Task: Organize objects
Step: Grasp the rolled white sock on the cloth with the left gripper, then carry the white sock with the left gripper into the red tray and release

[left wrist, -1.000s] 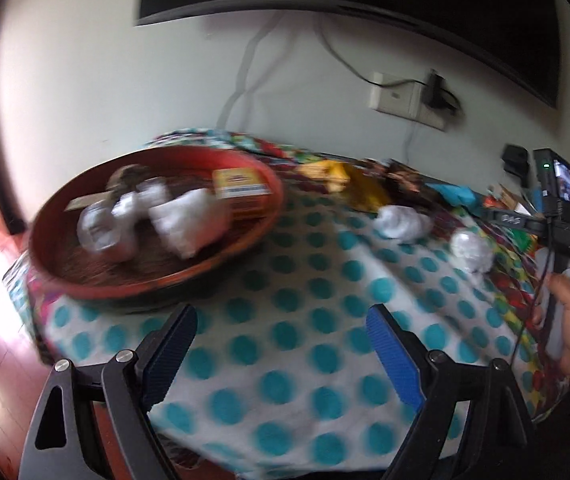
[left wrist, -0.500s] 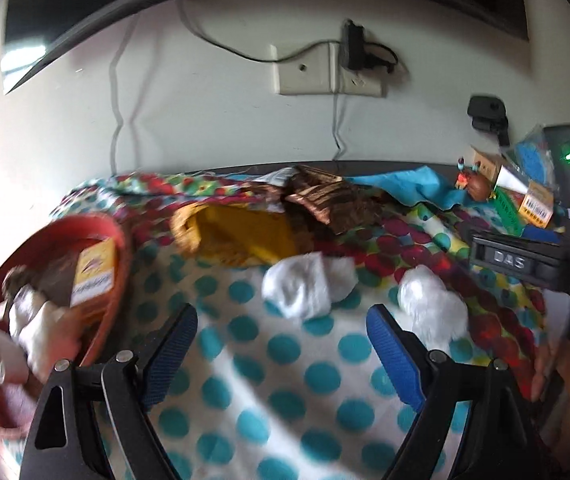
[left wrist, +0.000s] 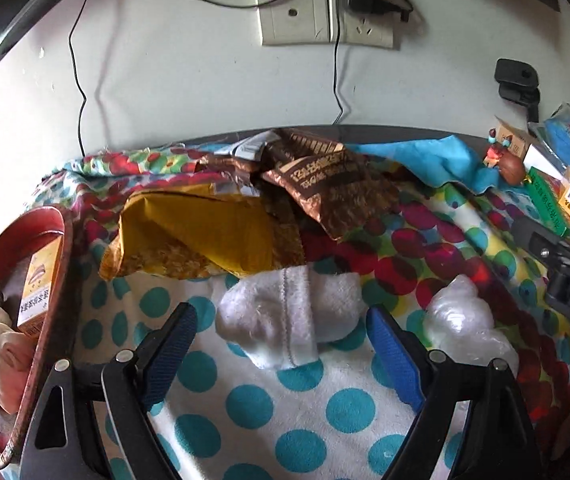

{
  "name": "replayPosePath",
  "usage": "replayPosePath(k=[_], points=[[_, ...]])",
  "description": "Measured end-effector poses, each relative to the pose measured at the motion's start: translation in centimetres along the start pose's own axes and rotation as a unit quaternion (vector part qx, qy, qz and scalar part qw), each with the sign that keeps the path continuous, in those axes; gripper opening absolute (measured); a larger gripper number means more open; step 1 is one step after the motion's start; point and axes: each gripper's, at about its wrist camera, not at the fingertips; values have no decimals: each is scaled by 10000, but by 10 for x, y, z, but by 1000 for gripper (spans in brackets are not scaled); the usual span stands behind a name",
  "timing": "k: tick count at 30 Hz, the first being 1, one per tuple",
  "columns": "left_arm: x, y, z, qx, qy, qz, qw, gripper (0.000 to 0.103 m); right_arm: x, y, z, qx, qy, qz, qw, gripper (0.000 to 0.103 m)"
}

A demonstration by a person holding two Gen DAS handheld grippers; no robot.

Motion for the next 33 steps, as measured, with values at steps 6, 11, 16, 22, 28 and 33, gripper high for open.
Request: replayPosePath(k=[6, 11, 16, 22, 28, 33], points=[[-2, 1, 6, -147, 53, -45, 9999, 62, -3, -1, -1, 30, -25, -45, 10000, 103], [-4, 2, 7, -178, 31, -79, 9998, 59, -2, -1, -1, 22, -33, -50, 10000, 103], [-5, 1, 6, -126, 29, -119, 9998, 46, -3, -1, -1, 34, -26, -76, 10000, 103], [-10, 3, -7, 77, 18, -236, 9997, 43, -4, -1, -3, 81, -22, -149, 9999, 103], [-28, 23, -43, 210, 75, -438, 9988, 43, -9, -2, -6, 180, -53, -274, 9994, 103], [-57, 35, -81, 372, -40, -778, 9963, 43, -19, -1, -13, 346, -221, -494, 9979, 103]])
Point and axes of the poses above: each gripper's, at about its wrist camera, not at the fingertips, and z roughly the way its jaws point, x to its right, y to its underside, and after that the axes turned 11 degrees about x, right-handed
